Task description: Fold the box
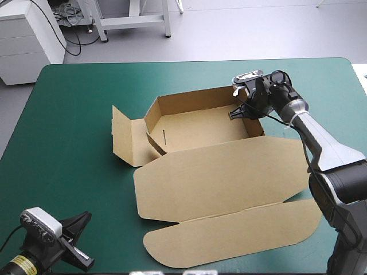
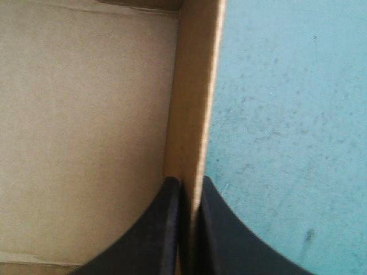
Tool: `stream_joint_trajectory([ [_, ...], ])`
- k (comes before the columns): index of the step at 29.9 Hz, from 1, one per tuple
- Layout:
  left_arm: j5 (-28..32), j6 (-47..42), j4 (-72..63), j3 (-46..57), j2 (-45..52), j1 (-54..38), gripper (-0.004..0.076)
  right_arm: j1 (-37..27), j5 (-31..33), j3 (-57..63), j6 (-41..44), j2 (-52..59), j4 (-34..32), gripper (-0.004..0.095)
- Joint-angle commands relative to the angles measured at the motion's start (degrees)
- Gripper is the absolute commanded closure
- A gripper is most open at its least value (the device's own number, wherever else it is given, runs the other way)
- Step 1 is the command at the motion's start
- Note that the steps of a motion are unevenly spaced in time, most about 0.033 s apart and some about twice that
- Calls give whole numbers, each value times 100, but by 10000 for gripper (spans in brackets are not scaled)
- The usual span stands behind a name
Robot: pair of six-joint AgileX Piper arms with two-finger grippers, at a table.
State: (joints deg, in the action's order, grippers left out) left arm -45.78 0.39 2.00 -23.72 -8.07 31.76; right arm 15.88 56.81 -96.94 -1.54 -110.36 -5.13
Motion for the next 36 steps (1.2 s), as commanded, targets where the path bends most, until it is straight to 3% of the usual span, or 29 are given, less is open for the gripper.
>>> stream_joint_trajectory([
  [1, 386, -85, 5, -114, 4, -9, 732, 30, 850, -7, -216, 3, 144, 766],
  [5, 386, -85, 5, -114, 4, -9, 732, 30, 1126, -520, -193, 3, 155, 588],
  [8, 386, -85, 5, -114, 4, -9, 732, 30, 1503, -1118, -193, 3, 132, 513],
  [11, 386, -85, 5, -114, 4, -9, 732, 30, 1492, -1609, -167, 129, 131, 473],
  [24, 386, -94, 5, -114, 4, -9, 732, 30, 1492, -1898, -220, 782, 19, 473],
  [36, 386, -94, 5, -114, 4, -9, 732, 30, 1492, -1898, -152, -127, 9, 474],
])
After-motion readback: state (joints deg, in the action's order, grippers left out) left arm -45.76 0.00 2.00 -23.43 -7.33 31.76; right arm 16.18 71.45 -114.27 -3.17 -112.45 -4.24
